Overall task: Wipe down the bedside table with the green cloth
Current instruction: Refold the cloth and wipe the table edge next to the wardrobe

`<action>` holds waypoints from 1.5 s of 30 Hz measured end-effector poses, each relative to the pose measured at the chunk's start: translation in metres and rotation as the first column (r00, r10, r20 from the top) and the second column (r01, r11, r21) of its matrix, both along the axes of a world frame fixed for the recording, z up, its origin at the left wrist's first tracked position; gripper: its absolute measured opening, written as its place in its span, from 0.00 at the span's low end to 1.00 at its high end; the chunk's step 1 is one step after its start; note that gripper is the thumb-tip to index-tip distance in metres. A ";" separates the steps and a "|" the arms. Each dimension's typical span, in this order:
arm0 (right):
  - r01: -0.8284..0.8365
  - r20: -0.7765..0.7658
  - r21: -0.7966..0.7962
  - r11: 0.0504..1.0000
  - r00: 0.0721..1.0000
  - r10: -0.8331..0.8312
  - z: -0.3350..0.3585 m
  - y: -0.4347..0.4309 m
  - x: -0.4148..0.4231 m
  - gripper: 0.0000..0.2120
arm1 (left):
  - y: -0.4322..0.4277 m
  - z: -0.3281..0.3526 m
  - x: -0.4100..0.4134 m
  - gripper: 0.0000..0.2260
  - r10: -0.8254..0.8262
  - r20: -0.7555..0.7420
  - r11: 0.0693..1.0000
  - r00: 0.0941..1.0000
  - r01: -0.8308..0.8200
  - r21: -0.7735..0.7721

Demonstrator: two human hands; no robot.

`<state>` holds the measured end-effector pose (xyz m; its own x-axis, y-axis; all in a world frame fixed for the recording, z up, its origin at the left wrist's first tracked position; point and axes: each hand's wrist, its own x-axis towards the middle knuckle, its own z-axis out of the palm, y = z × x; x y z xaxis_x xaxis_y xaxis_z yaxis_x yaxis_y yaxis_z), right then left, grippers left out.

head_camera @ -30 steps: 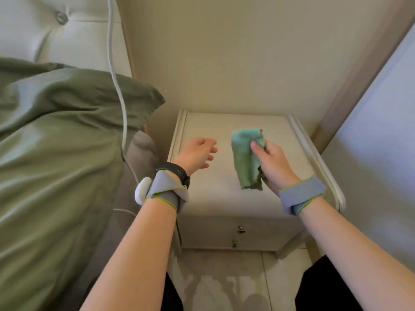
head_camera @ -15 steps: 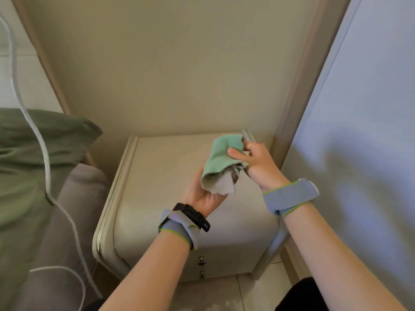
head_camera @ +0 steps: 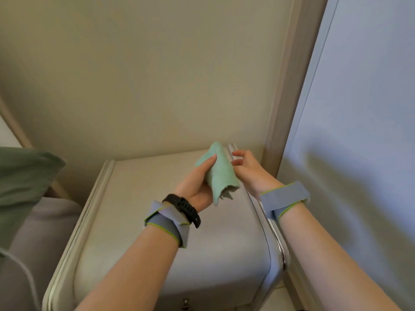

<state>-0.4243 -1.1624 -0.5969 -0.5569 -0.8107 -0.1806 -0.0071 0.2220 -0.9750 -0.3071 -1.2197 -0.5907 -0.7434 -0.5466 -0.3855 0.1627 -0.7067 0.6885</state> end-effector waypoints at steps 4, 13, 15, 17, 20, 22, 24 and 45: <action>0.147 -0.299 0.116 0.982 0.948 -0.107 -0.033 -0.007 -0.044 0.25 | -0.038 -0.010 -0.021 0.06 0.218 0.198 0.945 0.956 -0.157 -0.287; 0.077 -0.567 0.335 0.939 0.813 0.135 -0.082 -0.033 -0.065 0.23 | -0.091 -0.069 -0.103 0.14 0.591 0.459 0.389 0.663 0.264 -0.882; 0.090 -0.598 0.346 0.934 0.788 0.145 -0.082 -0.033 -0.064 0.23 | -0.100 -0.070 -0.123 0.13 0.625 0.445 0.344 0.642 0.286 -0.894; 0.084 -0.610 0.349 0.933 0.776 0.159 -0.084 -0.035 -0.065 0.22 | -0.110 -0.070 -0.146 0.12 0.647 0.441 0.334 0.623 0.289 -0.897; 0.092 -0.625 0.350 0.932 0.765 0.159 -0.084 -0.036 -0.067 0.22 | -0.120 -0.068 -0.168 0.11 0.640 0.479 0.332 0.601 0.345 -0.878; 0.102 -0.628 0.352 0.930 0.763 0.154 -0.086 -0.037 -0.069 0.22 | -0.121 -0.067 -0.175 0.12 0.624 0.543 0.328 0.562 0.443 -0.834; 0.114 -0.633 0.354 0.928 0.760 0.148 -0.087 -0.036 -0.068 0.22 | -0.118 -0.069 -0.171 0.13 0.619 0.560 0.284 0.550 0.508 -0.813; 0.004 -0.507 0.239 0.971 0.853 0.121 -0.094 -0.034 -0.077 0.23 | -0.092 -0.075 -0.135 0.13 0.592 0.555 0.154 0.585 0.593 -0.790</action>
<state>-0.5017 -1.1961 -0.6913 -0.5727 -0.8175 -0.0607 -0.5133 0.4154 -0.7510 -0.4426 -1.3118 -0.6660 -0.5457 -0.8294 0.1199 -0.7052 0.5318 0.4688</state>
